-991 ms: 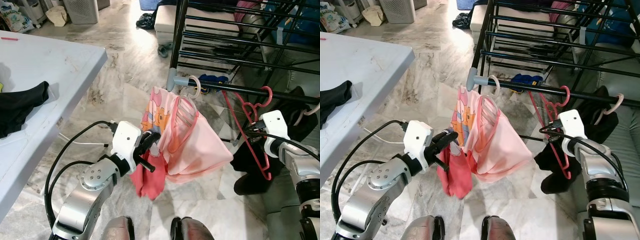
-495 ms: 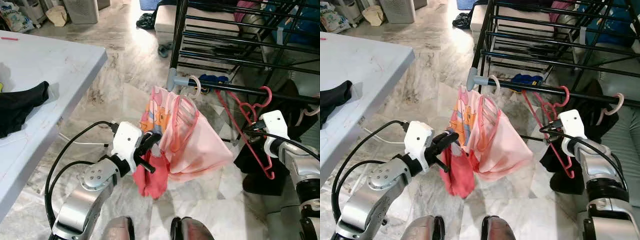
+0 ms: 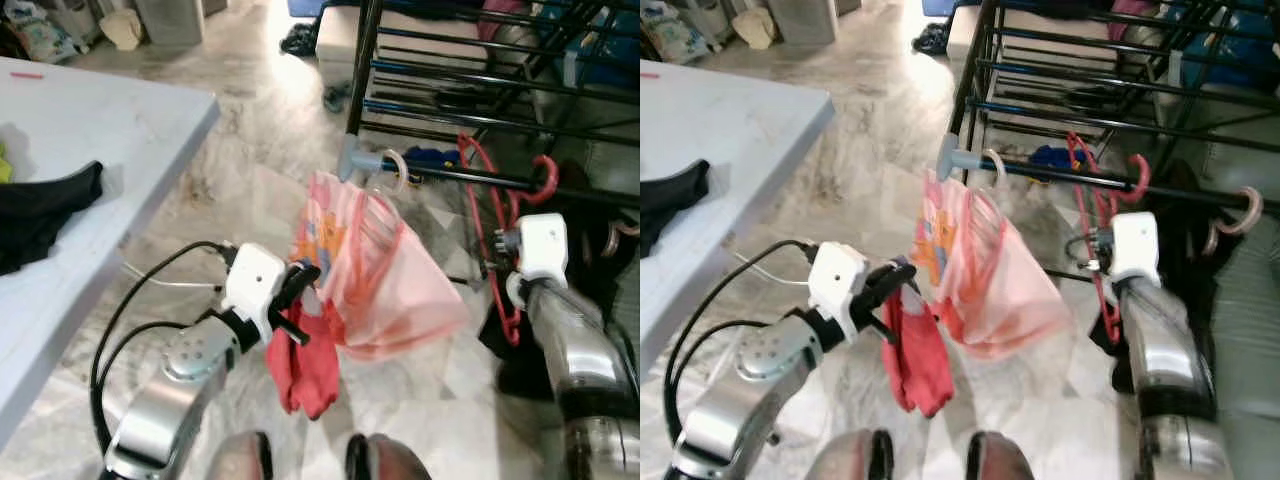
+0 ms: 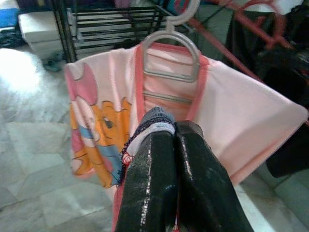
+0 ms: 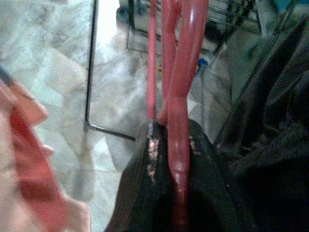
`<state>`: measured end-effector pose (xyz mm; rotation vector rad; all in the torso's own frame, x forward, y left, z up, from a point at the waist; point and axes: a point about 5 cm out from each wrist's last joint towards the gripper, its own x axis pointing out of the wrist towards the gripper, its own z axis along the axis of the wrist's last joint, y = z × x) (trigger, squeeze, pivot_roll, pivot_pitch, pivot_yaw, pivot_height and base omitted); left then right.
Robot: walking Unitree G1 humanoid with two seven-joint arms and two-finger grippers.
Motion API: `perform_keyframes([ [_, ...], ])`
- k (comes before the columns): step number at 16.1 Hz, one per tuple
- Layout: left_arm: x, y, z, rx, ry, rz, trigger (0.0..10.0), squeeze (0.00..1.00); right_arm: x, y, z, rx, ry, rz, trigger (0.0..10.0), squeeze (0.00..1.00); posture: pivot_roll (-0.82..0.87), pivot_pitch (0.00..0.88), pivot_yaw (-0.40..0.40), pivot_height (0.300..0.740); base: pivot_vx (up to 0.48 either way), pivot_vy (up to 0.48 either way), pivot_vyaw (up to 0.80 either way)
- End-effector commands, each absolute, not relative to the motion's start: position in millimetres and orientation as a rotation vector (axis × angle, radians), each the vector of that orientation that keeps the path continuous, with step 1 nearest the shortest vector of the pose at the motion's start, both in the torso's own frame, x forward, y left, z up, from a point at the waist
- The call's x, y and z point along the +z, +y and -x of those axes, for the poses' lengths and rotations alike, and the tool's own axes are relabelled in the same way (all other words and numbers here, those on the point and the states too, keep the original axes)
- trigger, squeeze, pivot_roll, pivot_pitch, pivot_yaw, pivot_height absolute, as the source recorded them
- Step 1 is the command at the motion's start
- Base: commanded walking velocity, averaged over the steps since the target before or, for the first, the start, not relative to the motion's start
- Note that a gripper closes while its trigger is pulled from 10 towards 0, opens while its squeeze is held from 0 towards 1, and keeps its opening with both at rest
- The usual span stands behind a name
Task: Hang hanger
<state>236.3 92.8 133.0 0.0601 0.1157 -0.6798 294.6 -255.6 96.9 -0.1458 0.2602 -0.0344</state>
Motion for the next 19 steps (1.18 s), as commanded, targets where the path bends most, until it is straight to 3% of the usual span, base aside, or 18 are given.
perform_keyframes([
  [1, 135, 91, -233, -0.686, 0.093, -0.073, 10.0, 0.0, 100, -248, -283, -0.034, 0.211, 0.152, 0.3, 0.0, 0.01, 0.099, -0.035, 0.74, 0.0, 0.0, 0.0],
  [2, 134, 92, -232, -0.684, 0.096, -0.073, 10.0, 0.0, 89, -243, -265, -0.104, 0.215, 0.138, 4.0, 0.0, 0.01, 0.091, -0.033, 0.74, 0.0, 0.0, 0.0],
  [3, 133, 92, -231, -0.687, 0.096, -0.075, 10.0, 0.0, 83, -243, -255, -0.175, 0.223, 0.132, 4.1, 0.0, 0.01, 0.088, -0.033, 0.74, 0.0, 0.0, 0.0],
  [4, 134, 89, -232, -0.702, 0.092, -0.086, 10.0, 0.0, 81, -241, -246, -0.219, 0.214, 0.177, 10.0, 0.0, 0.01, 0.086, -0.032, 0.74, 0.0, 0.0, 0.0],
  [8, 135, 86, -236, -0.732, 0.083, -0.102, 10.0, 0.0, 80, -244, -227, -0.394, 0.231, 0.123, 10.0, 0.0, 0.0, 0.092, -0.005, 0.74, 0.0, 0.0, 0.0],
  [19, 135, 84, -234, -0.74, 0.083, -0.093, 10.0, 0.0, 82, -241, -231, -0.394, 0.234, 0.048, 10.0, 0.0, 0.0, 0.096, -0.02, 0.74, -0.206, 0.0, 0.0],
])
